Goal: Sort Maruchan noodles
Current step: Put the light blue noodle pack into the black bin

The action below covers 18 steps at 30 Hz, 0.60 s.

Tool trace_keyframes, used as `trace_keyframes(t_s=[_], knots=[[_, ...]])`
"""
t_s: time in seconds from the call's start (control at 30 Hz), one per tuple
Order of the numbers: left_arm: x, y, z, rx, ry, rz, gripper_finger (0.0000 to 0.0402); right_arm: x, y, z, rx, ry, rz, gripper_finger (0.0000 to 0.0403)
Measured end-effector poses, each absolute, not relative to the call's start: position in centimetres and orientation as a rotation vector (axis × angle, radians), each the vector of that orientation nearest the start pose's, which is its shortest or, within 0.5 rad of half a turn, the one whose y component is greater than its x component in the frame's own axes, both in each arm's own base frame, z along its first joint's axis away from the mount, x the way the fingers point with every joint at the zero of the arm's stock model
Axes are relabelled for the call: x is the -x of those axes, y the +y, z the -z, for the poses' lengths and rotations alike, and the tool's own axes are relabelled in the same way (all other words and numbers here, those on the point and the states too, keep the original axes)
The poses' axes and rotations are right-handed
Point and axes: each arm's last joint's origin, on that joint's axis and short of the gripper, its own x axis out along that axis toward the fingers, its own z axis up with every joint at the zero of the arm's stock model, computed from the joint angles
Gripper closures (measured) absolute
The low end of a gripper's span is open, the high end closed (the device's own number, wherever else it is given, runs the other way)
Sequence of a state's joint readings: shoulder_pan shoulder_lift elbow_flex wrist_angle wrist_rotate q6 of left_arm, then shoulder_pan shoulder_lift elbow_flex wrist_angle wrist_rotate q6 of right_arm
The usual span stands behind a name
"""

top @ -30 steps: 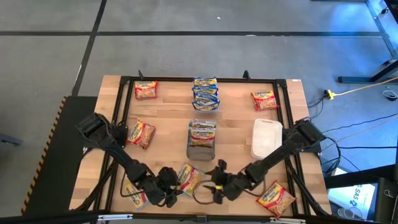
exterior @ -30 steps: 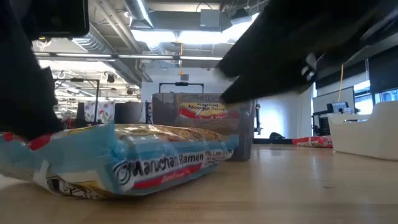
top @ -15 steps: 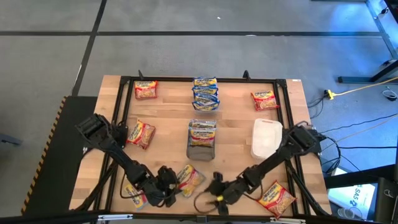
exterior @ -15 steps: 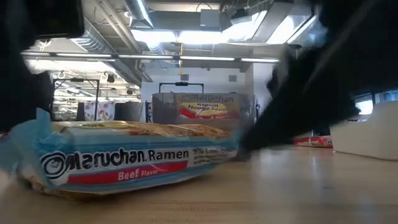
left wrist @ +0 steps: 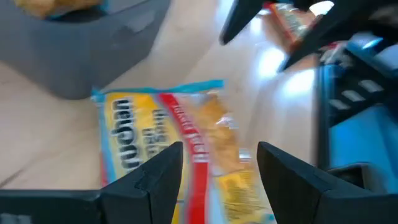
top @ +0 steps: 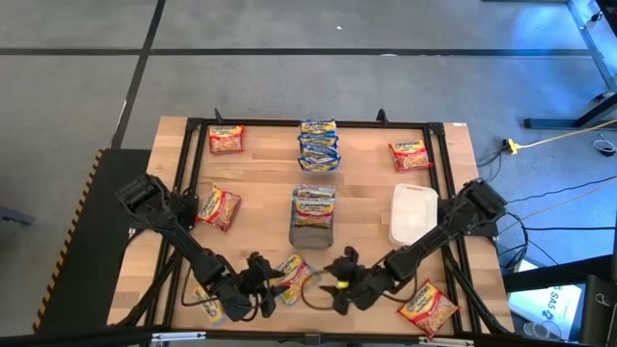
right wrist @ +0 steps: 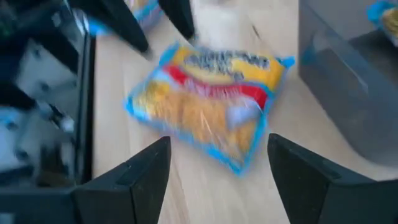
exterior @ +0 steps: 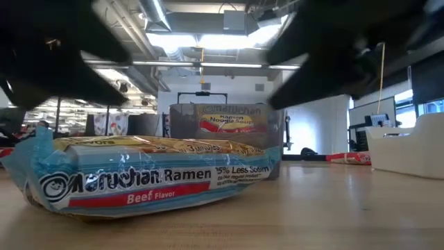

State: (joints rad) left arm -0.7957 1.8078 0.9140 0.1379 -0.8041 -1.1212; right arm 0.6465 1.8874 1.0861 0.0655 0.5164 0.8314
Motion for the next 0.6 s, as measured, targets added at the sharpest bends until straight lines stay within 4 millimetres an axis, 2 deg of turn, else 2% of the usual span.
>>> trace_keyframes(t_s=[0.13,0.23,0.4,0.6], knots=[[-26.4,-23.0,-12.5,0.524,0.468,-0.319,0.02,-32.5,21.9,-13.9,-0.474,0.588,0.18,0.0159],[-26.7,-23.2,-11.0,0.508,0.496,-0.302,0.02,-32.7,21.9,-13.3,-0.513,0.591,0.196,0.0159],[-27.3,-23.9,-9.9,0.479,0.493,-0.228,0.02,-33.2,21.7,-13.1,-0.585,0.617,0.144,0.0159],[-27.4,-24.1,-9.6,0.427,0.48,-0.208,0.02,-33.6,21.5,-13.2,-0.669,0.661,0.085,0.0159]])
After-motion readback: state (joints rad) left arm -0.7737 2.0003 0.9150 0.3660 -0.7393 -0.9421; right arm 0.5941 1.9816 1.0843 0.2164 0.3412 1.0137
